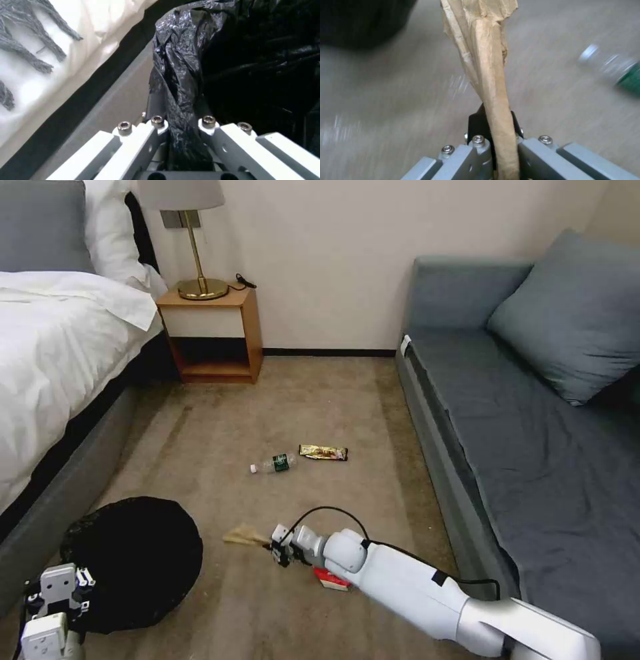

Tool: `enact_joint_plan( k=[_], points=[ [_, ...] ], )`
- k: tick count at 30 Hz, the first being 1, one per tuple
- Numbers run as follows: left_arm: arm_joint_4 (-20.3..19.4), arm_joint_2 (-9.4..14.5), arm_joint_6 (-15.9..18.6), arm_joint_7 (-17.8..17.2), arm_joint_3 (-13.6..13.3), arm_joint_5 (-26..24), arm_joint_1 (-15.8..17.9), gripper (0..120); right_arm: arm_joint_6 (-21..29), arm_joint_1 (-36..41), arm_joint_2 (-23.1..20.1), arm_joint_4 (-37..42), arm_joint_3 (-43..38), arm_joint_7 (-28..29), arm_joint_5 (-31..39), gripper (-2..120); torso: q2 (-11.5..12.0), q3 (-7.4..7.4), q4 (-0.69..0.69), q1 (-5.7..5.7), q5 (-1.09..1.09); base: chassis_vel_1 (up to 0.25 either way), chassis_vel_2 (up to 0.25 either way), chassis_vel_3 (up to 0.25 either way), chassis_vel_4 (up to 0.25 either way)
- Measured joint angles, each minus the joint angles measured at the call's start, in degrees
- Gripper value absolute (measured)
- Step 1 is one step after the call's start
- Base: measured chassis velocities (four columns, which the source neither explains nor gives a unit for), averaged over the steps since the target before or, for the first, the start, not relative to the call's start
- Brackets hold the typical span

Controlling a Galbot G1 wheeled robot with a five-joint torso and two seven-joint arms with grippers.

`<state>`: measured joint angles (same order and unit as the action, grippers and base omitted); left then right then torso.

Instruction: Pick up the trash bin, then pick up the garbage on the floor and place it into the trash bin.

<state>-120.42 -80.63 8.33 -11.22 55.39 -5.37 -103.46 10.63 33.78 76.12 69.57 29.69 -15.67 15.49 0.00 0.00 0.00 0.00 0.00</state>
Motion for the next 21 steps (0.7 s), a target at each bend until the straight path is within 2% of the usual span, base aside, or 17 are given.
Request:
enact_joint_plan(
  k=[2,5,6,11,12,15,17,18,21],
  points=[
    [-0.18,0.05,-0.04,0.05,0.02,-0.11,-0.44,3,-0.13,0.71,0.02,1.75,-2.84,0.3,1.02,0,0.0,0.0,0.0,0.0,0.0,0.0,0.0,0.0,0.0],
    [-0.98,0.44,-0.04,0.11,0.27,-0.46,-1.21,3,-0.15,1.98,-0.15,7.8,-8.43,1.36,9.08,0,0.0,0.0,0.0,0.0,0.0,0.0,0.0,0.0,0.0],
    [-0.98,0.44,-0.04,0.11,0.27,-0.46,-1.21,3,-0.15,1.98,-0.15,7.8,-8.43,1.36,9.08,0,0.0,0.0,0.0,0.0,0.0,0.0,0.0,0.0,0.0],
    [-2.53,0.81,0.46,0.12,-0.24,-1.87,-0.56,3,4.08,3.79,-1.08,21.65,-9.87,5.16,26.45,0,0.0,0.0,0.0,0.0,-0.01,0.0,0.0,0.0,0.0],
    [-2.53,0.81,0.46,0.12,-0.24,-1.87,-0.56,3,4.08,3.79,-1.08,21.65,-9.87,5.16,26.45,0,0.0,0.0,0.0,0.0,-0.01,0.0,0.0,0.0,0.0],
    [-3.52,0.8,1.02,0.15,-1.3,-2.17,0.55,3,5.98,5.93,-0.94,28.84,-8.72,6.06,31.79,0,0.0,0.0,0.0,0.0,-0.01,0.0,0.0,0.0,0.0],
    [-3.52,0.8,1.02,0.15,-1.3,-2.17,0.55,3,5.98,5.93,-0.94,28.84,-8.72,6.06,31.79,0,0.0,0.0,0.0,0.0,-0.01,0.0,0.0,0.0,0.0],
    [-4.11,0.67,1.33,0.13,-2.01,-2.17,1.36,3,6.12,7.26,-0.31,30.98,-7.47,6.54,32.65,0,0.0,0.01,0.0,0.0,0.0,0.0,0.0,0.0,0.0],
    [-4.89,0.41,1.78,-0.07,-3.1,-2.17,1.97,3,5.11,7.99,0.63,30.36,-5.27,6.77,31.34,0,0.0,0.0,0.01,0.0,-0.01,0.0,0.0,0.0,0.0]
  ],
)
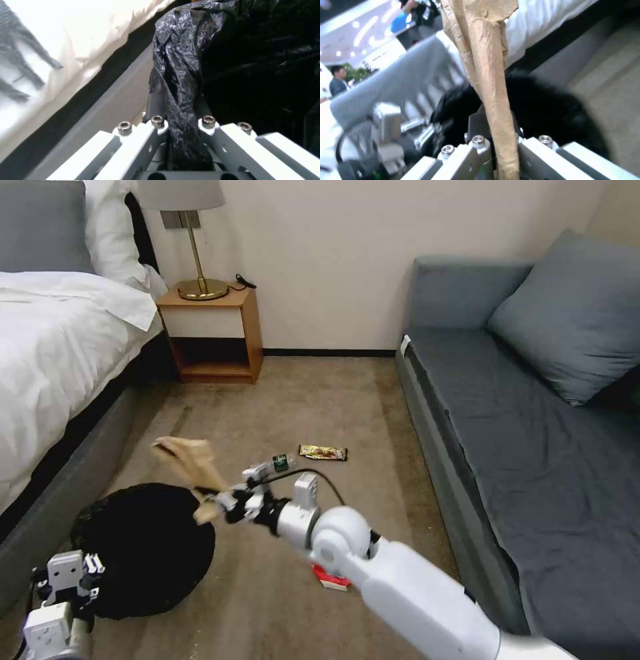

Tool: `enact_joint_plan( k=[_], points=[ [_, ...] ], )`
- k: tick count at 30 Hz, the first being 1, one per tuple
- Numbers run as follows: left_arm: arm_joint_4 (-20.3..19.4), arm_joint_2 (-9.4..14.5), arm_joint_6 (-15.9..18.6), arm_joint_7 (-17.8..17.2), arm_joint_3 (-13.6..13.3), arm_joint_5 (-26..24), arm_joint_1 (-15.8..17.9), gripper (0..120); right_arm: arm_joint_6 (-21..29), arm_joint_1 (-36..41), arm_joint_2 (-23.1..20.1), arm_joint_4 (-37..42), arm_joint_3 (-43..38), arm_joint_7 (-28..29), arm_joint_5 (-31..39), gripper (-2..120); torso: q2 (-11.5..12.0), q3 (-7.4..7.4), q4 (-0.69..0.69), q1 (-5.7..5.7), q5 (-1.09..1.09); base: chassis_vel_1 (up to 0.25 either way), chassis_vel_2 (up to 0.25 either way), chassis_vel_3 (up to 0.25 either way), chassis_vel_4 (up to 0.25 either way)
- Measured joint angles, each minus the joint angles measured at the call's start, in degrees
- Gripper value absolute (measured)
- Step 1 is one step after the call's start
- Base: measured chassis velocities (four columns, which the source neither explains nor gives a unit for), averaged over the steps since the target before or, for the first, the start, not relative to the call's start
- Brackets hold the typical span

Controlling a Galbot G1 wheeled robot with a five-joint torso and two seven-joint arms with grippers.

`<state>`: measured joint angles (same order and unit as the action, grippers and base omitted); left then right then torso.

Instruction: Pick up the trash bin, then pick up the garbage on the floor and place it into the trash bin.

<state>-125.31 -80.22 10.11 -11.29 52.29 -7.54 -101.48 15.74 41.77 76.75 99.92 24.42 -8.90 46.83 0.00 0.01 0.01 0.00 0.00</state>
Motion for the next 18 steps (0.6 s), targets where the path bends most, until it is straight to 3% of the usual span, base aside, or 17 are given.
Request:
enact_joint_plan(
  k=[2,10,16,18],
  points=[
    [-0.47,-0.12,0.42,-0.17,-1.09,0.02,0.48,3,-1.66,0.15,1.05,-3.95,2.46,0.05,-4.73,0,0.0,0.0,-0.02,0.0,0.01,0.0,0.0,0.0,0.0],
    [-0.18,-0.16,1.11,-0.29,-3.54,0.32,2.62,3,-4.71,0.1,3.55,-13.74,5.35,0.02,-11.05,0,0.0,-0.01,-0.01,0.0,0.0,0.0,0.0,0.0,0.0],
    [-0.51,-0.07,1.51,0.1,-5.4,-0.35,2.72,3,-6.78,-0.45,4.26,-16.28,5.72,1.08,-14.79,-1,0.0,-0.01,-0.01,0.0,0.0,0.0,0.0,0.0,0.0],
    [-0.52,-0.1,1.74,0.16,-6.05,-0.3,3.1,3,-7.37,-0.92,4.52,-16.8,5.48,1.83,-15.45,5,0.0,-0.01,0.0,0.0,0.01,0.0,0.0,0.0,0.0]
  ],
)
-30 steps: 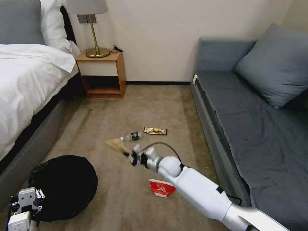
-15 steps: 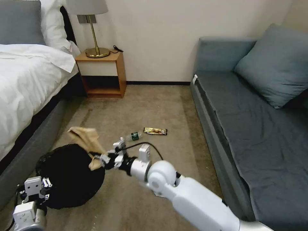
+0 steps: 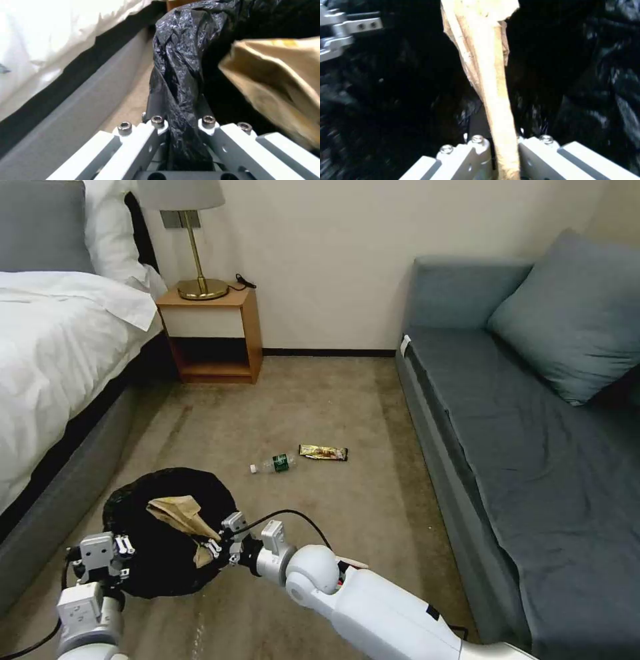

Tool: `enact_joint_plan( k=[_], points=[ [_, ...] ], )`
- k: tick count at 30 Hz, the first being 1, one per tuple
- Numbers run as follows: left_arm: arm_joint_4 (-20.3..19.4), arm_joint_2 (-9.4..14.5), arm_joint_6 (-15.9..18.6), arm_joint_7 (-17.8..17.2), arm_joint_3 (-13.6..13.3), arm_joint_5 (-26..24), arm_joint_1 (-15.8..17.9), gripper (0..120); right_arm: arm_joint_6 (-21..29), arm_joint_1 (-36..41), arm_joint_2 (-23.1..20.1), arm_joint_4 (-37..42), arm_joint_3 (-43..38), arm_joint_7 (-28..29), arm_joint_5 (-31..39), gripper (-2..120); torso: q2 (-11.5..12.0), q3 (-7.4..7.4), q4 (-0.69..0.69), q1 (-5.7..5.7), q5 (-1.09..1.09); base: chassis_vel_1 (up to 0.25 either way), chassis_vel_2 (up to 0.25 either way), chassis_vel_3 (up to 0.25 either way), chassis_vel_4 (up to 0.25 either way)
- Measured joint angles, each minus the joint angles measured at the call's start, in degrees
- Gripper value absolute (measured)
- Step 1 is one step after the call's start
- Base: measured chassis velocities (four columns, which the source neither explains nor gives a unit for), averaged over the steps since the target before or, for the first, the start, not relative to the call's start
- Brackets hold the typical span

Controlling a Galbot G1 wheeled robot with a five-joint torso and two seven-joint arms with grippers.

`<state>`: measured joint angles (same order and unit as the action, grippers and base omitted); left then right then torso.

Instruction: Pick up the trash bin, then pick up the garbage on the floor and place it into the trash bin.

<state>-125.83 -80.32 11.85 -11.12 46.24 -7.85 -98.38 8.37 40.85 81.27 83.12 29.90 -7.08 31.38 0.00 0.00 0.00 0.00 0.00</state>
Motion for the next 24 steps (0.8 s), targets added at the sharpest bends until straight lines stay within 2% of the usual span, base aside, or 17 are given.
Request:
enact_joint_plan(
  k=[2,4,6,8,9,12,13,16,18,24],
  points=[
    [0.7,-0.13,0.16,0.0,-0.66,0.53,0.8,3,-0.29,-0.98,-0.13,-0.09,-0.35,0.72,-0.07,16,0.0,0.0,0.0,0.0,0.0,0.0,0.0,0.0,0.0],
    [0.89,-0.16,0.17,0.0,-0.76,0.64,0.93,3,-0.29,-1.17,-0.24,-0.08,-0.35,0.83,-0.07,19,0.0,0.0,0.0,0.0,0.0,0.0,0.0,0.0,0.0],
    [1.64,-0.16,0.18,0.02,-1.01,0.88,1.46,3,0.13,-1.98,-0.86,0.52,-0.36,1.15,-0.03,31,0.0,0.0,0.0,0.0,0.0,0.0,0.0,0.0,0.0],
    [1.8,-0.16,0.18,0.03,-1.03,0.9,1.56,3,0.39,-2.14,-1.02,0.77,-0.37,1.18,0.0,33,0.0,0.0,0.0,0.0,0.0,0.0,0.0,0.0,0.0],
    [2.32,-0.16,0.16,0.13,-1.08,0.92,1.87,3,1.08,-2.36,-1.35,1.31,-0.38,1.37,0.04,39,0.0,0.0,0.0,0.0,0.0,0.0,0.0,0.0,0.0],
    [3.1,-0.15,0.06,0.25,-1.1,0.92,2.37,3,1.7,-2.48,-1.72,1.95,0.03,1.61,0.0,52,0.0,0.0,0.0,0.0,0.0,0.0,0.0,0.0,0.0],
    [3.1,-0.15,0.06,0.25,-1.1,0.92,2.37,3,1.7,-2.48,-1.72,1.95,0.03,1.61,0.0,52,0.0,0.0,0.0,0.0,0.0,0.0,0.0,0.0,0.0],
    [3.26,0.0,-0.02,0.4,-1.07,0.71,2.61,3,1.85,-2.48,-1.72,2.13,0.5,1.83,-0.14,67,0.0,0.0,0.0,0.0,0.0,0.0,0.0,0.0,0.0],
    [3.27,0.04,-0.03,0.45,-1.05,0.62,2.62,3,1.87,-2.48,-1.63,2.13,0.55,1.9,-0.22,70,0.0,0.0,0.0,0.0,0.0,0.0,0.0,0.0,0.0],
    [4.01,0.33,-0.3,0.75,-0.28,0.51,2.73,3,2.49,-2.18,-1.93,3.08,0.26,2.18,-0.89,93,0.0,0.0,-0.01,0.0,0.0,0.0,0.0,0.0,0.0]
  ],
)
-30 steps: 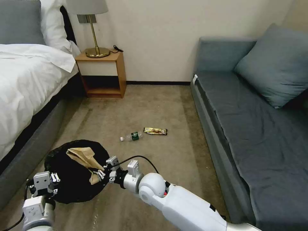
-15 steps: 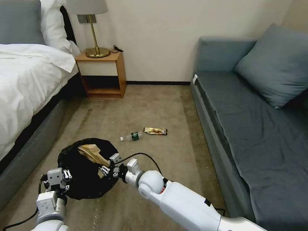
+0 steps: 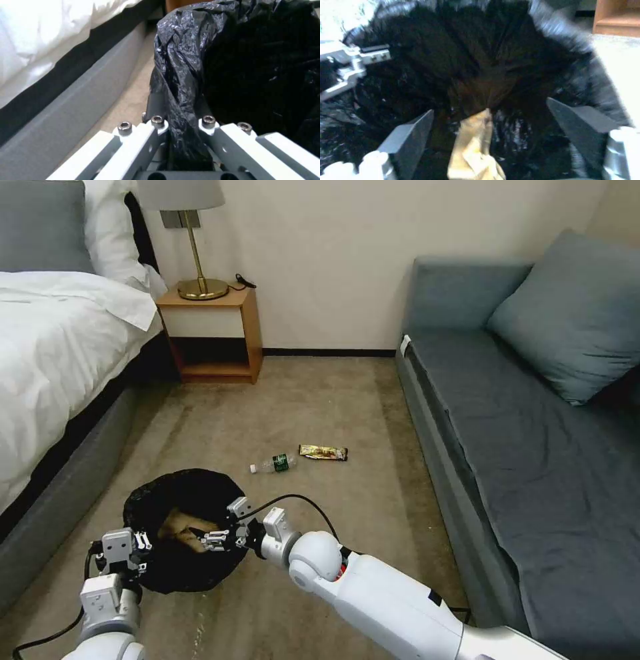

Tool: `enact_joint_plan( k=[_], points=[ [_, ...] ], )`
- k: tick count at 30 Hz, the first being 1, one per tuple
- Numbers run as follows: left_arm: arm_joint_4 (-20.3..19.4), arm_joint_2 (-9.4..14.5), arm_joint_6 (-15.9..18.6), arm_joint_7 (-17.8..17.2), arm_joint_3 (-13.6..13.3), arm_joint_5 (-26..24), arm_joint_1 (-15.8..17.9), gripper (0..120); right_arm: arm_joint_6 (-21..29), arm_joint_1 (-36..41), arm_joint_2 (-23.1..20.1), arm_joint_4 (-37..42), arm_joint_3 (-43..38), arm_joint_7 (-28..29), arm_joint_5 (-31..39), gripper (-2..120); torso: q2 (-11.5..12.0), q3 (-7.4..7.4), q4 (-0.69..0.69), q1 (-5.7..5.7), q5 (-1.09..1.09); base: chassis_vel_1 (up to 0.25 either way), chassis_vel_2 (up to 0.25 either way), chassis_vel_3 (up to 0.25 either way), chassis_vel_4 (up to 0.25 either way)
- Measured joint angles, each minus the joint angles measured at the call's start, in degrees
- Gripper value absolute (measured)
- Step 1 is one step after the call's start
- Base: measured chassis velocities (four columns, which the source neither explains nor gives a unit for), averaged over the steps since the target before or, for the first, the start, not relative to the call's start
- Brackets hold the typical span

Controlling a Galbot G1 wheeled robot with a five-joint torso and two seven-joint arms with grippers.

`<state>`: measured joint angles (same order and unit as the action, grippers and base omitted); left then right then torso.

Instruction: Pick up the trash bin, then pick up the garbage on the floor and place it into the trash bin.

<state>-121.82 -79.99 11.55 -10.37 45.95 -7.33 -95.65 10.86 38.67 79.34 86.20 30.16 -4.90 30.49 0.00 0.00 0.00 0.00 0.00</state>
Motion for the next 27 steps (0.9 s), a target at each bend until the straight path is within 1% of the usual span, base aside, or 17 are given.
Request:
enact_joint_plan(
  k=[1,2,3,4,5,6,7,8,10,12,13,16,17,20,21,25,27],
  points=[
    [0.51,0.18,-0.2,0.06,0.42,0.11,0.04,3,0.77,0.02,-0.58,0.96,-0.09,-0.15,-0.02,98,0.0,0.0,0.0,0.0,0.0,0.0,0.0,0.0,0.0],
    [1.21,0.4,-0.51,0.22,0.96,0.46,0.08,3,2.14,0.01,-1.5,2.46,-0.16,-0.9,-0.03,99,0.0,0.0,0.0,0.0,0.0,0.0,0.0,0.0,0.0],
    [1.21,0.4,-0.51,0.22,0.96,0.46,0.08,3,2.14,0.01,-1.5,2.46,-0.16,-0.9,-0.03,99,0.0,0.0,0.0,0.0,0.0,0.0,0.0,0.0,0.0],
    [1.83,0.57,-0.71,0.35,1.44,0.7,0.08,3,3.49,-0.03,-2.55,3.99,-0.22,-1.86,-0.09,100,0.0,0.0,0.01,0.0,-0.01,0.0,0.0,0.0,0.0],
    [1.94,0.61,-0.73,0.36,1.52,0.72,0.07,3,3.73,-0.03,-2.74,4.24,-0.23,-2.03,-0.12,100,0.0,0.0,0.01,0.0,0.0,0.0,0.0,0.0,0.0],
    [2.66,0.74,-0.96,0.53,2.08,0.82,-0.19,3,5.47,-0.02,-4.34,6.11,-0.33,-3.49,-0.53,100,0.0,0.0,0.0,0.0,0.0,0.0,0.0,0.0,0.0],
    [2.66,0.74,-0.96,0.53,2.08,0.82,-0.19,3,5.47,-0.02,-4.34,6.11,-0.33,-3.49,-0.53,100,0.0,0.0,0.0,0.0,0.0,0.0,0.0,0.0,0.0],
    [2.93,0.81,-1.24,0.8,2.3,0.88,-0.75,3,6.99,0.07,-6.06,8.01,-0.81,-4.83,-1.65,100,0.0,0.0,-0.01,0.0,0.01,0.0,0.0,0.0,0.0],
    [2.94,0.95,-1.68,1.22,2.43,0.94,-1.69,3,9.12,0.21,-9.11,9.13,-1.99,-6.9,-5.02,100,0.0,0.0,0.0,0.0,0.01,0.0,0.0,0.0,0.0],
    [2.88,1.02,-1.8,1.33,2.5,0.97,-1.99,3,9.78,0.23,-10.28,9.11,-2.52,-8.12,-7.22,100,0.0,0.0,0.0,0.0,0.01,0.0,0.0,0.0,0.0],
    [2.76,1.09,-1.83,1.37,2.54,1.0,-2.16,3,10.19,0.26,-11.39,8.96,-2.9,-9.28,-9.44,100,0.0,0.0,0.0,0.0,0.01,0.0,0.0,0.0,0.0],
    [1.81,1.29,-1.88,1.48,2.8,1.18,-3.06,3,13.39,0.71,-16.17,6.6,-4.04,-13.45,-19.61,100,0.0,0.0,0.01,0.0,0.02,0.0,0.0,0.0,0.0],
    [1.81,1.29,-1.88,1.48,2.8,1.18,-3.06,3,13.39,0.71,-16.17,6.6,-4.04,-13.45,-19.61,100,0.0,0.0,0.01,0.0,0.02,0.0,0.0,0.0,0.0],
    [0.81,1.47,-1.88,1.54,2.69,1.73,-3.91,3,14.91,1.38,-18.57,2.92,-4.43,-15.13,-25.47,100,0.0,0.0,0.02,0.0,0.01,0.0,0.0,0.0,0.0],
    [0.81,1.47,-1.88,1.54,2.69,1.73,-3.91,3,14.91,1.38,-18.57,2.92,-4.43,-15.13,-25.47,100,0.0,0.0,0.02,0.0,0.01,0.0,0.0,0.0,0.0],
    [-0.19,1.39,-1.82,1.59,2.35,2.26,-4.14,3,13.9,2.45,-18.31,-3.34,-4.98,-15.24,-28.49,100,0.0,0.0,0.01,0.0,0.01,0.0,0.0,0.0,0.0],
    [-0.4,1.37,-1.78,1.6,2.21,2.25,-4.19,3,13.65,2.63,-18.06,-4.24,-5.02,-15.23,-28.69,100,0.0,0.0,0.01,0.0,0.01,0.0,0.0,0.0,0.0]
  ],
)
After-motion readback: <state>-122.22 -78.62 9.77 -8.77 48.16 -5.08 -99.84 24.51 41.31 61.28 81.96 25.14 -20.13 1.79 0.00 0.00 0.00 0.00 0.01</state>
